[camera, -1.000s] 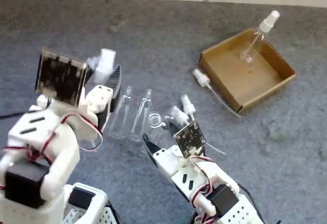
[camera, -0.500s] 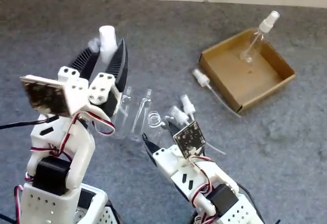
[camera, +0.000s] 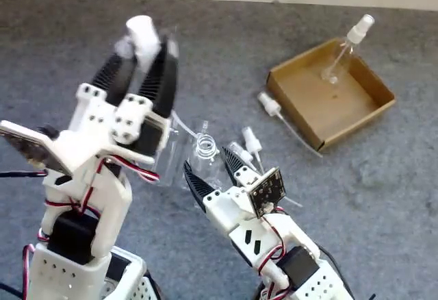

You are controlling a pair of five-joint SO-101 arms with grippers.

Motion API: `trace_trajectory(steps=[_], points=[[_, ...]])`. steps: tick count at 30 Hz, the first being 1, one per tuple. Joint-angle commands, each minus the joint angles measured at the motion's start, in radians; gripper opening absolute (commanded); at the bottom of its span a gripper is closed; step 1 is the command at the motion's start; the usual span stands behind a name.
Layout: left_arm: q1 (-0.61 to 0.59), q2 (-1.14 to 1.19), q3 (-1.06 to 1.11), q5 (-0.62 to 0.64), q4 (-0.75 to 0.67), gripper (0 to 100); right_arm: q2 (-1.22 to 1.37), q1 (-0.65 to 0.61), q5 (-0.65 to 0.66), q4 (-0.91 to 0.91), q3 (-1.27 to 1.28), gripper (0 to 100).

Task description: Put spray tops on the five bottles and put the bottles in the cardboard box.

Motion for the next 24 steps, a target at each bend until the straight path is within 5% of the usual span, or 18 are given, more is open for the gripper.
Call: trace_trajectory(steps=[1, 5, 24], points=[[0.085, 0.005, -0.007, 0.003, -0.032, 4, -0.008, -0.007, -0.008, -0.033, 0.120, 9.4], [0.110, 0.096, -0.008, -0.075, -0.032, 4, -0.008, -0.007, -0.005, -0.031, 0.120, 9.4], [0.102, 0.136, 0.027, -0.078, -0.055, 4, -0.008, -0.007, -0.003, 0.025, 0.122, 9.4]])
